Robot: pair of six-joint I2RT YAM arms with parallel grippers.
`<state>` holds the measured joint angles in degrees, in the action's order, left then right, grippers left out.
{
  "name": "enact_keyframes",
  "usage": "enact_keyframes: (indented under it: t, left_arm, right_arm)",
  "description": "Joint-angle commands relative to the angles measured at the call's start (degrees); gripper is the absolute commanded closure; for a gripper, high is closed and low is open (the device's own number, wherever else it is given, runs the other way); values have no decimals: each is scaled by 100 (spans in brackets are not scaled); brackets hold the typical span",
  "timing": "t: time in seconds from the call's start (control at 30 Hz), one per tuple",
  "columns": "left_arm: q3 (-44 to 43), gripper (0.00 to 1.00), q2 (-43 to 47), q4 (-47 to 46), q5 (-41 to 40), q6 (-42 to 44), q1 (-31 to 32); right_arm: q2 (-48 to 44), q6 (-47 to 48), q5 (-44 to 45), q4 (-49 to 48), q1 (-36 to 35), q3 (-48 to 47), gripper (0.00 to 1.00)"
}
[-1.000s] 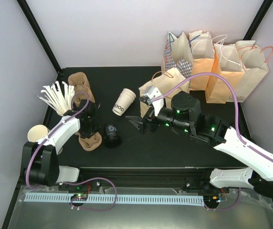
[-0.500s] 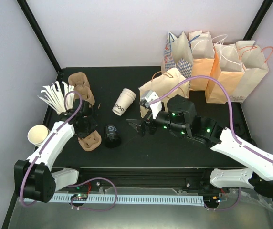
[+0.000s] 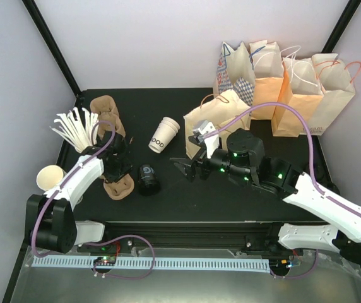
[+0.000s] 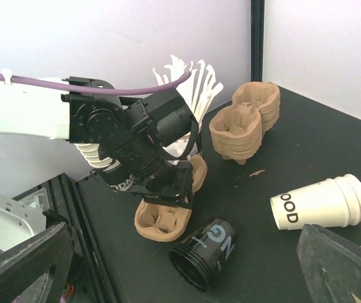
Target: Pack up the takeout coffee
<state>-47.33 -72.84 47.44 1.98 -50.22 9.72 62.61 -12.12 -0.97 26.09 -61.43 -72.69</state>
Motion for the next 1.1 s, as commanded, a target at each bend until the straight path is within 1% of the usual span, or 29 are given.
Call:
enact_keyframes:
  t: [0.0,0.13,0.2,0.3,0.33,0.43,0.47,0.53,0.63,0.87,1.07]
  left_arm:
    - [6,69,-188,-281,20,-14,4]
    - [88,78,-256,-363,66,16,4]
    - [141,76,-259,-450,201,37,4]
    - [164,73,-228,-441,187,9,4]
    - [164,75,-208,-438,161,-11,4]
    - [86,88,-134,-260,31,-48,6]
    - [62,90,-100,-200,-13,-49,4]
    - [41,93,-90,-118,-27,-54,4]
    - [-1,98,222,137,34,-113,4]
    - [11,98,944,598,256,-182,11]
    - [-66,98,1365,880,677,168,4]
  right_arm:
    - [-179,-119,228,-63,-45,24,0]
    - [-266,-158,295,-22,-45,44,0]
    - [-283,-188,314,-1,-45,31,0]
    - [-302,-203,347,10,-44,20,0]
    - [-302,-202,352,18,-44,11,0]
    - [-294,-192,358,19,-40,1,0]
    - [-287,-184,354,12,-44,0,0]
    - [-271,-180,337,0,-45,8,0]
    - [-230,-178,293,-31,-45,42,0]
    - [93,-335,24,-72,-45,176,0]
    - [656,-679,-320,-422,-42,430,0]
